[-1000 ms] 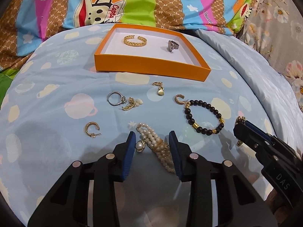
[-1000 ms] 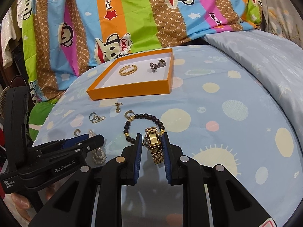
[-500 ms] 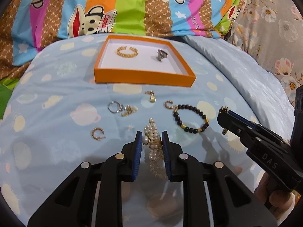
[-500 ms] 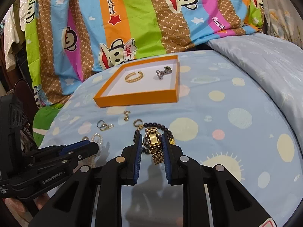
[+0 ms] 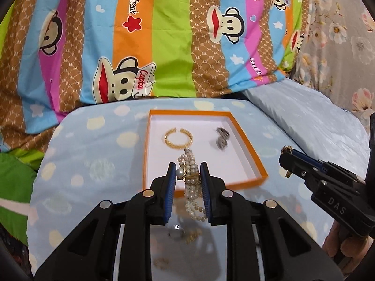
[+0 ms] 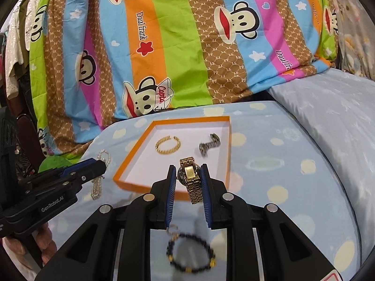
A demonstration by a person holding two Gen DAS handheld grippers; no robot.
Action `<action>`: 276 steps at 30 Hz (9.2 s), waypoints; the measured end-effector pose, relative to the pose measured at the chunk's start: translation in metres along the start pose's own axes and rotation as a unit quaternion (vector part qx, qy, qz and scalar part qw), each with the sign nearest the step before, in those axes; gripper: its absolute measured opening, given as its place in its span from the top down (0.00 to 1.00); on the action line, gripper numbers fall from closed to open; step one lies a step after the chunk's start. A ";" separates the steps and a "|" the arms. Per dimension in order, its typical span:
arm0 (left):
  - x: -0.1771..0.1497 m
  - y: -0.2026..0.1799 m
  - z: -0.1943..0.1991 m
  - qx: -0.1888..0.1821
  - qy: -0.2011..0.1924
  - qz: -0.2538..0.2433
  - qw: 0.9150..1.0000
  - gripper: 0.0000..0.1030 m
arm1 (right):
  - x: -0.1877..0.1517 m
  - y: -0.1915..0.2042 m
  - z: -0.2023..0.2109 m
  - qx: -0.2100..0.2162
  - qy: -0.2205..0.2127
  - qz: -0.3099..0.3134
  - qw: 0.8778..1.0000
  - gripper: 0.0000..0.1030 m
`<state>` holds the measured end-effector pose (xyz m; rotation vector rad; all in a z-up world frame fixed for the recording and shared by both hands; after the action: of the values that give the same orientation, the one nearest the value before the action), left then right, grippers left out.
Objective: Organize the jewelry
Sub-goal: 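Lower the pearl necklace and gold watch into the orange box, opening both grippers, then grasp the black bead bracelet with the right gripper, then grasp the silver ring with the left gripper while the right lifts the bead bracelet, then lower the silver ring and bead bracelet into the orange box, opening both grippers, then withdraw both open grippers from the box toward the remaining earrings, then grasp a gold hoop earring with the left gripper while the right grasps another hoop, then carry both hoop earrings into the orange box and open both grippers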
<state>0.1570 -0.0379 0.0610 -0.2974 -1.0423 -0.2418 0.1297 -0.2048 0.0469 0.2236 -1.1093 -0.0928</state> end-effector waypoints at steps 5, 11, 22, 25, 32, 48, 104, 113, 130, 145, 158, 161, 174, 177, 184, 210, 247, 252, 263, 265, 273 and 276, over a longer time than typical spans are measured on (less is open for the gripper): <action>0.005 0.005 -0.046 0.009 0.010 -0.001 1.000 0.80 | 0.003 -0.002 -0.051 -0.002 0.027 -0.001 1.000 0.81; -0.009 0.009 -0.090 0.011 0.036 0.002 0.999 0.80 | -0.016 -0.003 -0.087 -0.010 0.058 0.004 0.998 0.81; -0.023 0.020 -0.114 0.020 0.059 0.013 0.998 0.78 | -0.026 -0.016 -0.107 -0.040 0.061 0.004 0.997 0.80; -0.022 0.028 -0.114 0.033 0.049 0.028 0.998 0.61 | -0.017 -0.021 -0.096 -0.045 0.034 -0.006 0.998 0.75; 0.003 0.041 -0.069 0.041 -0.002 0.039 0.998 0.53 | 0.002 -0.027 -0.029 -0.055 -0.031 -0.007 0.998 0.68; -0.102 0.056 0.028 0.029 0.079 0.062 0.995 0.49 | -0.097 -0.025 0.043 -0.053 0.051 -0.032 0.997 0.65; -0.093 0.011 0.000 -0.008 0.085 -0.028 0.996 0.77 | -0.097 -0.017 0.033 -0.055 0.073 -0.034 0.995 0.92; -0.063 0.016 0.023 -0.013 0.056 -0.006 0.998 0.77 | -0.056 0.001 0.046 -0.041 0.026 -0.010 0.999 0.92; 0.007 0.017 -0.029 -0.007 0.009 -0.020 1.000 0.77 | 0.027 0.029 -0.020 0.009 -0.010 0.010 1.000 0.92; 0.000 0.013 -0.130 -0.014 0.069 -0.017 0.997 0.76 | -0.008 0.011 -0.126 -0.002 0.080 0.001 0.997 0.90; 0.027 0.044 -0.069 0.007 -0.010 0.044 0.999 0.29 | 0.017 -0.001 -0.048 -0.036 -0.017 0.011 0.999 0.76; 0.024 0.052 -0.040 0.012 -0.021 0.051 0.998 0.29 | 0.004 -0.004 -0.020 -0.043 -0.023 0.008 0.999 0.74; -0.075 0.047 0.032 0.032 0.037 0.025 0.998 0.29 | -0.087 0.005 0.023 -0.031 0.053 -0.012 0.998 0.74; -0.094 0.043 0.032 0.026 0.060 0.030 0.997 0.29 | -0.099 0.009 0.026 -0.026 0.064 -0.014 0.998 0.74; -0.113 0.035 0.026 0.026 0.091 0.016 0.995 0.29 | -0.107 0.009 0.029 -0.019 0.072 -0.027 0.997 0.74; -0.114 0.029 0.022 0.006 0.092 0.006 0.996 0.80 | -0.098 0.027 -0.011 -0.028 0.102 0.005 0.994 0.62; -0.100 0.007 0.047 -0.047 0.078 0.011 0.996 0.84 | -0.078 0.017 0.024 -0.044 0.058 0.003 0.997 0.82; -0.073 0.002 0.043 -0.046 0.054 -0.011 0.997 0.84 | -0.059 0.015 0.023 -0.041 0.040 0.013 0.998 0.82; 0.004 0.010 -0.028 -0.022 0.008 -0.021 0.999 0.84 | 0.002 0.007 -0.031 -0.027 0.016 0.019 0.999 0.82; 0.009 0.011 -0.045 -0.015 0.009 -0.025 1.000 0.84 | 0.009 0.006 -0.045 -0.025 0.017 0.016 0.999 0.81; 0.010 0.023 -0.113 0.001 0.039 -0.010 0.999 0.84 | 0.020 0.005 -0.111 -0.025 0.038 0.016 0.999 0.81; 0.008 0.024 -0.126 0.002 0.045 -0.008 0.999 0.84 | 0.019 0.006 -0.127 -0.025 0.044 0.020 0.999 0.81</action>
<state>0.2703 -0.0606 0.0056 -0.2725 -0.9559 -0.2653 0.2516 -0.1860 0.0106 0.1593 -1.0213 -0.0750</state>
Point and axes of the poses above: each gripper's, at about its wrist camera, not at the fingertips, and z roughly against the way its jaws point, y to its left, x to its top, the point moved 3 cm from there along -z, roughly the way its jaws point, and after that the axes turned 12 degrees about -y, right-handed, at the moved point
